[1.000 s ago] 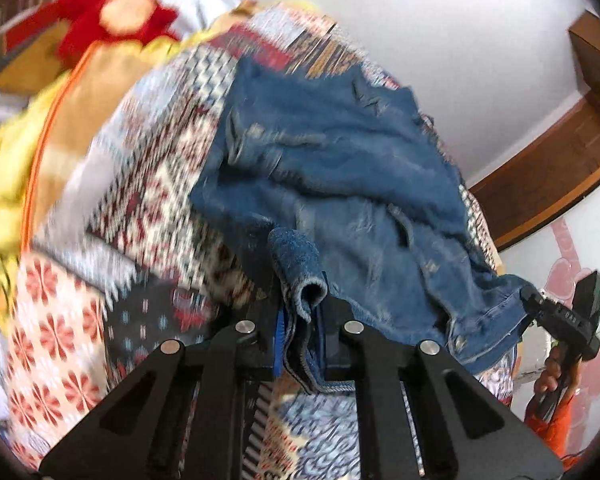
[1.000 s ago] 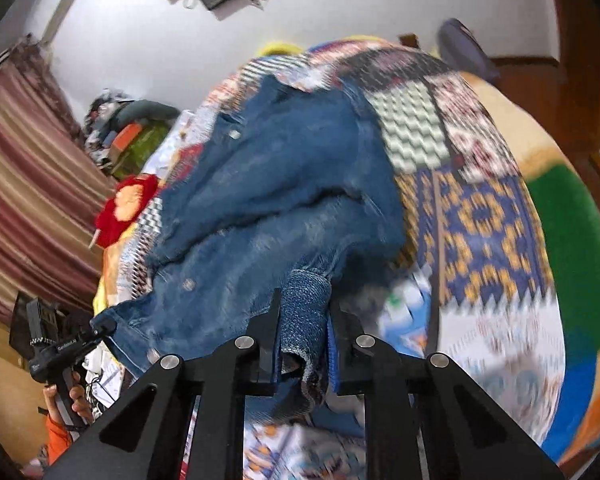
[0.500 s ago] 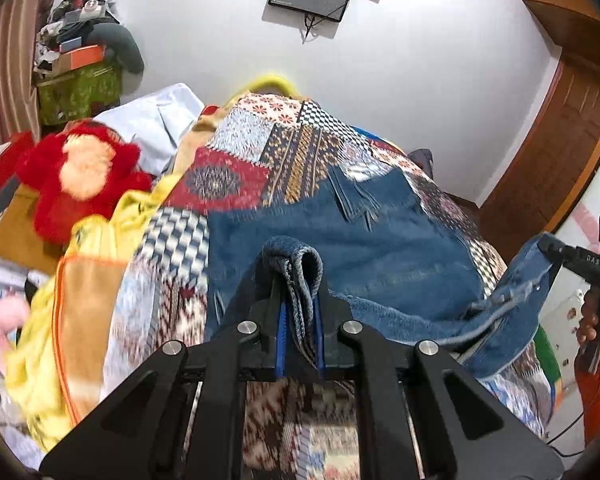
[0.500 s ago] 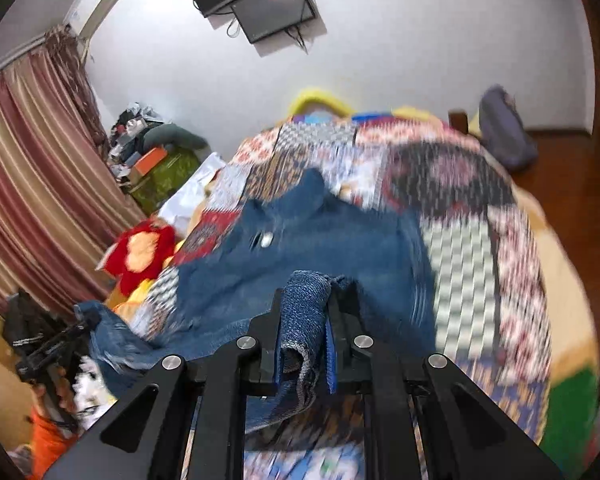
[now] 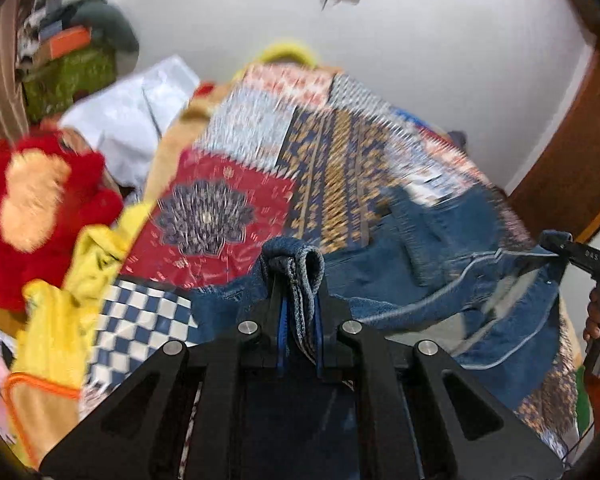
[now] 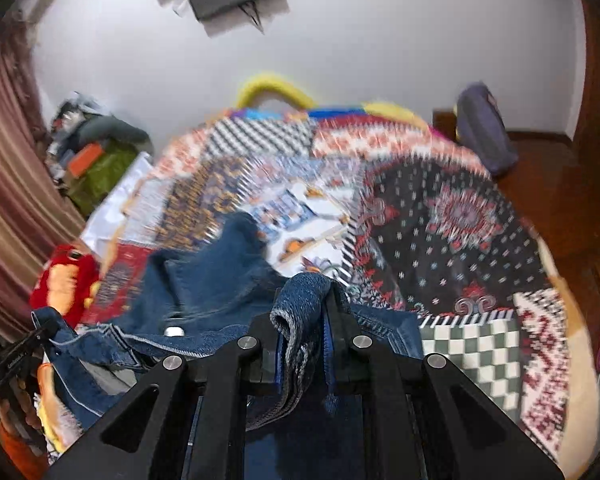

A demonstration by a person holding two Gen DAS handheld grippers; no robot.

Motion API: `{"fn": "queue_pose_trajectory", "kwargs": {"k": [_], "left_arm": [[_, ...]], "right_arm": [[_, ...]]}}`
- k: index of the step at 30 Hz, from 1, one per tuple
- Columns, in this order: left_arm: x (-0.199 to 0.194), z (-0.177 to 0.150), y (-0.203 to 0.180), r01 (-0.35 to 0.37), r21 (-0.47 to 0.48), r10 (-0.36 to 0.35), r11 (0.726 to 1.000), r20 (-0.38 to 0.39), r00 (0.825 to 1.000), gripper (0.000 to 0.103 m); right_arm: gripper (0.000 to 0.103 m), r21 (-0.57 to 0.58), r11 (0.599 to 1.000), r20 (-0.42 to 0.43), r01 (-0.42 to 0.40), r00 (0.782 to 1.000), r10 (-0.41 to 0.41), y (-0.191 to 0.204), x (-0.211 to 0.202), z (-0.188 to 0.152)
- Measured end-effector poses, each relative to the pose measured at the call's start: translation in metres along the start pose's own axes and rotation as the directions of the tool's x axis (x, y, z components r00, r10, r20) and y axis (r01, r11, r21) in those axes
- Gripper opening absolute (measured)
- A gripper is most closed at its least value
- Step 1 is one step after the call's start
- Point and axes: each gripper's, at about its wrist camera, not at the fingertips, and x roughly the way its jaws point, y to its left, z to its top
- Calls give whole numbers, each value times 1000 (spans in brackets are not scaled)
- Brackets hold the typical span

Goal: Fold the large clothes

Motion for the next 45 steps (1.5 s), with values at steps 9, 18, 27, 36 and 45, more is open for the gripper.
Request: {"fn": "queue_pose_trajectory", "kwargs": {"k": [9, 18, 27, 36, 45], "left_arm": [[73, -24, 25, -16, -89, 6, 996, -110, 994, 16], [66, -20, 23, -64, -64, 54, 996, -141, 989, 20], [46, -15, 19, -178, -16, 173, 984, -153, 973, 31], [-34, -7, 10, -177, 47, 179, 983, -35, 983, 86], [9, -49, -17, -178, 229, 224, 957, -190, 956, 99]], "right_arm": [[13, -2, 1000, -128, -30, 991, 29, -34, 70, -26], [14, 6, 996, -76, -91, 993, 92, -38, 18, -11], [15, -50, 967, 42, 251, 968, -249, -51, -44, -8], [15, -160, 977, -45, 140, 988, -149, -37, -63, -52], [15, -246, 969, -139, -2, 990, -33, 16, -22, -88]]}}
